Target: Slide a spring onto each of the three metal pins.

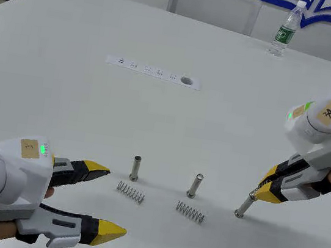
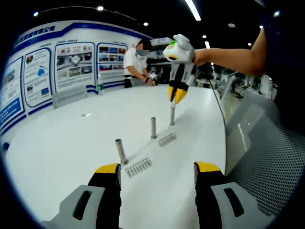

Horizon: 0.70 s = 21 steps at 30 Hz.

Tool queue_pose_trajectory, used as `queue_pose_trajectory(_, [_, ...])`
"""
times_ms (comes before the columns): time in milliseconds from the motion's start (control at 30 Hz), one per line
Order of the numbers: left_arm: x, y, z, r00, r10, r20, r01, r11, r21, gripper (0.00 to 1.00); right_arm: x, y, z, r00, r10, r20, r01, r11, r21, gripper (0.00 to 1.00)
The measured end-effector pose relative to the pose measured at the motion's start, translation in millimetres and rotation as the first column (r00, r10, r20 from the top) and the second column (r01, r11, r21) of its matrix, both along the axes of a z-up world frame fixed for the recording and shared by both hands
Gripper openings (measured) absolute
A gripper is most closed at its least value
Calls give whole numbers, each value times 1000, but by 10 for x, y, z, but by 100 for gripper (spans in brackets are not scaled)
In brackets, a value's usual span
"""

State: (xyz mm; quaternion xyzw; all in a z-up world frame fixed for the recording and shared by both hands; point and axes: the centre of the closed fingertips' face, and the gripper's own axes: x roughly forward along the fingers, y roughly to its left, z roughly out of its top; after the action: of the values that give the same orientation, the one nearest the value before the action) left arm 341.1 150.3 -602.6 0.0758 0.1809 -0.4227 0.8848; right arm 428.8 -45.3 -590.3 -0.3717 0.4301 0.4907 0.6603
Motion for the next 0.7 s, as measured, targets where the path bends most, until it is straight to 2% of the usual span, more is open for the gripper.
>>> queue_pose_trajectory(367, [-1,-12,-4,1000,-5,0,5,1000,1,63,33,35,-176,999,9,-34,-11,998,-58,12])
queue_pose_trajectory(700, [-5,-16,-1,1000,-7,2,7,1000,5,63,61,32,-441,998,-10,-62,4,996,-85,12])
